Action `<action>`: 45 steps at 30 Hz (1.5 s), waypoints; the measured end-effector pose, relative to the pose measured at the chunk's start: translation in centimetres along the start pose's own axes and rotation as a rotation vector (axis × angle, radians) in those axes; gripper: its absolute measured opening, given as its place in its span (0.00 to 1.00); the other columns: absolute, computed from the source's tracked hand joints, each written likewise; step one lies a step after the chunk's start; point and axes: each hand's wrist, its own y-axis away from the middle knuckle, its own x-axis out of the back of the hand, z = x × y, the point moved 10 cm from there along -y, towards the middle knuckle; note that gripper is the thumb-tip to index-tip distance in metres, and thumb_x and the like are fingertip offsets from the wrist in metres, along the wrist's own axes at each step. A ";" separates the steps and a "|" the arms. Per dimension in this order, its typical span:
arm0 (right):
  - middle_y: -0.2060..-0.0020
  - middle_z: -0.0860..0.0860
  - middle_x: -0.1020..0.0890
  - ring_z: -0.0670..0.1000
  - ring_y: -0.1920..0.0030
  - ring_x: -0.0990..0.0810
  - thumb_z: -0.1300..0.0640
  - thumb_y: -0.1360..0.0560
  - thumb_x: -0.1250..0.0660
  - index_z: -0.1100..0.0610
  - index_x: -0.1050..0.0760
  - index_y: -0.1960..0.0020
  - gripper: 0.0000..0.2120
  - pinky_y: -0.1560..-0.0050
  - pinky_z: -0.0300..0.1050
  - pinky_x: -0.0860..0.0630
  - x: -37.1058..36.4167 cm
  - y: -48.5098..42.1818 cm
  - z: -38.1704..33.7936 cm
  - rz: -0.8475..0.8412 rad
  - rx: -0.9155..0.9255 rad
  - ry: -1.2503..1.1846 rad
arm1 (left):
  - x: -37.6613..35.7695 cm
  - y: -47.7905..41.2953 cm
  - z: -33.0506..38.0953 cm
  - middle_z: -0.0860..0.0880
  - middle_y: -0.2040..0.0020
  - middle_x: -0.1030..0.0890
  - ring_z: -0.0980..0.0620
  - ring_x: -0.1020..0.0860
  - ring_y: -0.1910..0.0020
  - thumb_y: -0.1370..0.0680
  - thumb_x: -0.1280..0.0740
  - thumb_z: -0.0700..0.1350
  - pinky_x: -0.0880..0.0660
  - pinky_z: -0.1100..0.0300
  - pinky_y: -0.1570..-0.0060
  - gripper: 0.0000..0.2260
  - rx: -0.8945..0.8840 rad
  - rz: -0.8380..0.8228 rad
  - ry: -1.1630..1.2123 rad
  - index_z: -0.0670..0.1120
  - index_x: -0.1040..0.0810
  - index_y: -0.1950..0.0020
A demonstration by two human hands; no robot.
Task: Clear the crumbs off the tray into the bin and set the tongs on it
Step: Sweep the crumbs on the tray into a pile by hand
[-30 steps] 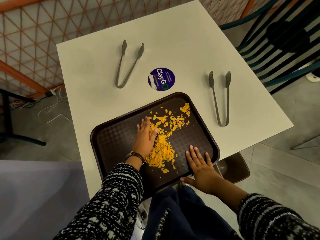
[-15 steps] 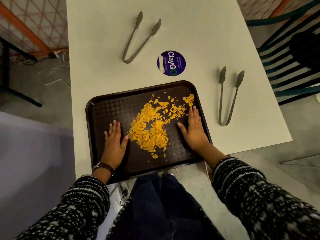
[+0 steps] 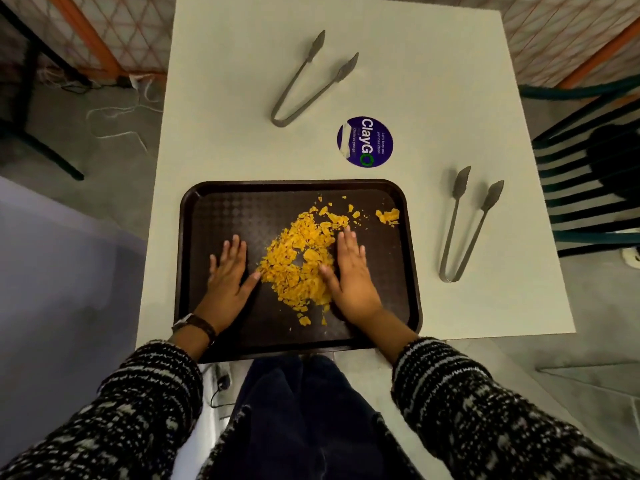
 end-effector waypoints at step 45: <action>0.23 0.57 0.57 0.53 0.24 0.61 0.44 0.20 0.48 0.61 0.59 0.24 0.35 0.26 0.47 0.64 3.3 -6.5 4.9 -0.046 -0.086 0.192 | -0.3 0.2 0.0 0.49 0.23 0.59 0.57 0.64 0.27 0.30 0.58 0.66 0.69 0.55 0.29 0.41 -0.015 -0.024 -0.035 0.43 0.56 0.24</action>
